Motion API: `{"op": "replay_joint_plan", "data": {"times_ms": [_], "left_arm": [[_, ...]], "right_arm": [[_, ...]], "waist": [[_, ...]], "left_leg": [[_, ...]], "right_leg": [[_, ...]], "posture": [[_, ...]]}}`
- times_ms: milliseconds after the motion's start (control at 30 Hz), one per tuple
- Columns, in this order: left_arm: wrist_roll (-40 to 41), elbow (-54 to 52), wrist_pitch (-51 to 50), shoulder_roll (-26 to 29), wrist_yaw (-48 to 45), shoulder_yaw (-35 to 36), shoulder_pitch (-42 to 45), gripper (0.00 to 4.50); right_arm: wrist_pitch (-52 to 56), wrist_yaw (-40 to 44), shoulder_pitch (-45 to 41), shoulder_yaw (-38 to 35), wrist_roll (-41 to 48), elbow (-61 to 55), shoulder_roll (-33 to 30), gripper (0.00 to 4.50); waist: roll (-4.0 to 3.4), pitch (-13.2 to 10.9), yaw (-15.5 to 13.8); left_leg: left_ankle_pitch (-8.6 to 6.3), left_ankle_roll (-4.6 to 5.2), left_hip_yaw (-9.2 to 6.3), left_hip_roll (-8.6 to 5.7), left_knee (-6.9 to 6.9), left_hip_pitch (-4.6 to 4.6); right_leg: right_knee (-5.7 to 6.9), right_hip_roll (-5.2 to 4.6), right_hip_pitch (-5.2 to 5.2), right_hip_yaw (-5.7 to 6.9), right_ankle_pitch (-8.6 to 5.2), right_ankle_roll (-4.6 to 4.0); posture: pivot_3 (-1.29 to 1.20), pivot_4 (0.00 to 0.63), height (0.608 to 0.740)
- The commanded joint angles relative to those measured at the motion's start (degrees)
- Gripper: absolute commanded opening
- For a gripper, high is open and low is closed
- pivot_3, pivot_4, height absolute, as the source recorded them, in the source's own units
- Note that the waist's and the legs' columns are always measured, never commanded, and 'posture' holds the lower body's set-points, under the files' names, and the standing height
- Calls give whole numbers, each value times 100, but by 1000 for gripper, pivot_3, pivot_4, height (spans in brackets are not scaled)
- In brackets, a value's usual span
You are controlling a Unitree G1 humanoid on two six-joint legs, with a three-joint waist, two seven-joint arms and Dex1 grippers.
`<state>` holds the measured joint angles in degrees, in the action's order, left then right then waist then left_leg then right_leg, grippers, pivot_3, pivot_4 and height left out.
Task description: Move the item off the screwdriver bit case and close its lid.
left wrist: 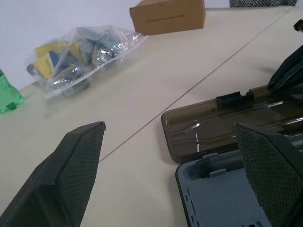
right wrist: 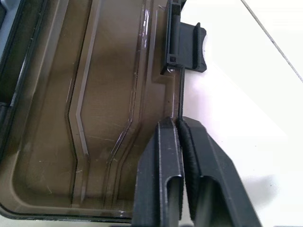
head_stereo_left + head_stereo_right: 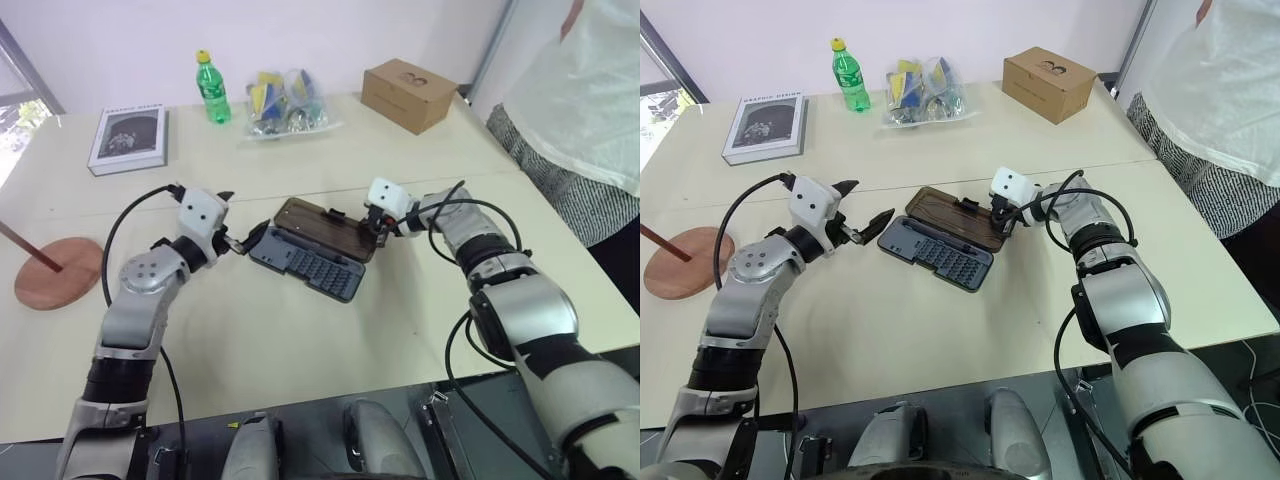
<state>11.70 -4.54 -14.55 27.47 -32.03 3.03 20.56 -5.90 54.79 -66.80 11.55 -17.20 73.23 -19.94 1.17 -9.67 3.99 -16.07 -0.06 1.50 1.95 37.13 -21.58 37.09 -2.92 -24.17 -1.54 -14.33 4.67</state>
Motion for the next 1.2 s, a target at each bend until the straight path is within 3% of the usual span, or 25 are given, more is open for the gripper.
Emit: {"op": "replay_joint_plan", "data": {"times_ms": [33, 200, 600, 867, 1200], "left_arm": [[-43, -67, 121, 32, 32, 72, 97, 4500], [-48, -17, 144, 35, 25, 69, 128, 4500], [6, 82, 168, 108, -84, 121, 136, 4500], [-4, 95, 174, 123, -97, 94, 142, 4500], [-47, 126, 222, 68, -48, 48, 159, 4500]], "right_arm": [[-157, 108, 191, 229, -176, 122, 113, 37], [-1355, -80, 218, 771, -653, -92, 22, 37], [-2918, -922, -234, 1281, -1108, -400, 207, 37], [-3405, -889, -352, 1401, -1053, -585, 475, 37], [-3239, -755, -270, 1514, -1164, -526, 455, 37]], "waist": [[0, 0, 0], [-1, 0, 4], [-2, -3, 10], [-2, -3, 9], [-2, -3, 2]], "left_leg": [[0, 0, 0, 0, 0, 1], [0, 0, 1, -1, -2, 0], [0, 0, 4, 1, -5, -1], [0, -1, 4, 3, -5, -2], [0, -1, 4, 8, -7, -2]], "right_leg": [[0, 0, 1, 0, 0, 0], [-2, 0, 0, 0, 0, 0], [-1, 2, -7, -3, -1, -2], [-1, -2, -8, -3, -1, -2], [-1, -11, -9, -2, -2, -3]], "posture": [[0, 150, 740], [0, 150, 740], [0, 150, 740], [0, 150, 740], [0, 150, 740]]}}
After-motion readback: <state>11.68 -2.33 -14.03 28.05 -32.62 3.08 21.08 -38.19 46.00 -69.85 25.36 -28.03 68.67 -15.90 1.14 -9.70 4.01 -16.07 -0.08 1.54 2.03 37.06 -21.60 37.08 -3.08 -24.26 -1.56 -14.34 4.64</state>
